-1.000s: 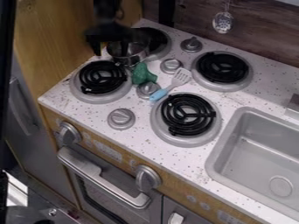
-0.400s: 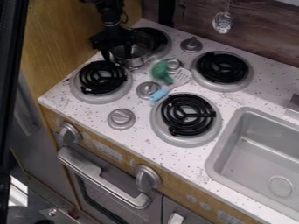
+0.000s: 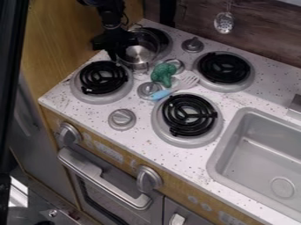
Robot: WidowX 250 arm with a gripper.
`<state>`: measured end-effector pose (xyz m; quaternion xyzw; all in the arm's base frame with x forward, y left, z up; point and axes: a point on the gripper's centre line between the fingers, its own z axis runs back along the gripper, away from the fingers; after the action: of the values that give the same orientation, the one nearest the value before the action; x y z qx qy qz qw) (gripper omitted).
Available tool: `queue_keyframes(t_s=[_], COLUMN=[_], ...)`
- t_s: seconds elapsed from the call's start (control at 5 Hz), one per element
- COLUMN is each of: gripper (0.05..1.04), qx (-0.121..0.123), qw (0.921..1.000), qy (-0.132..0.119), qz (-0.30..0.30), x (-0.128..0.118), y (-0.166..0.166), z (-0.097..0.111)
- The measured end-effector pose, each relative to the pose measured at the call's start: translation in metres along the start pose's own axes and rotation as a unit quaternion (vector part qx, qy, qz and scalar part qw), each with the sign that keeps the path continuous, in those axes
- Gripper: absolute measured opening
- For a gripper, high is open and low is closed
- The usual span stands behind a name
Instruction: Place the silver pan on the bottom right burner
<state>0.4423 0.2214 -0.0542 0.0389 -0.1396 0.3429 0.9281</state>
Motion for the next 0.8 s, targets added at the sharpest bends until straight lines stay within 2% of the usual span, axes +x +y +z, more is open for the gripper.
queue_keyframes(t_s=[0.2, 0.4, 0.6, 0.8], gripper=[0.084, 0.07, 0.07, 0.07], qx=[-0.039, -0.082, -0.133, -0.132], qw=[0.9991, 0.9962, 0.9889, 0.9895], qy=[-0.013, -0.024, -0.053, -0.039], qz=[0.004, -0.017, -0.04, -0.046], x=[-0.005, -0.013, -0.025, -0.061], y=[-0.006, -0.015, -0.026, -0.027], z=[0.01, 0.032, 0.079, 0.091])
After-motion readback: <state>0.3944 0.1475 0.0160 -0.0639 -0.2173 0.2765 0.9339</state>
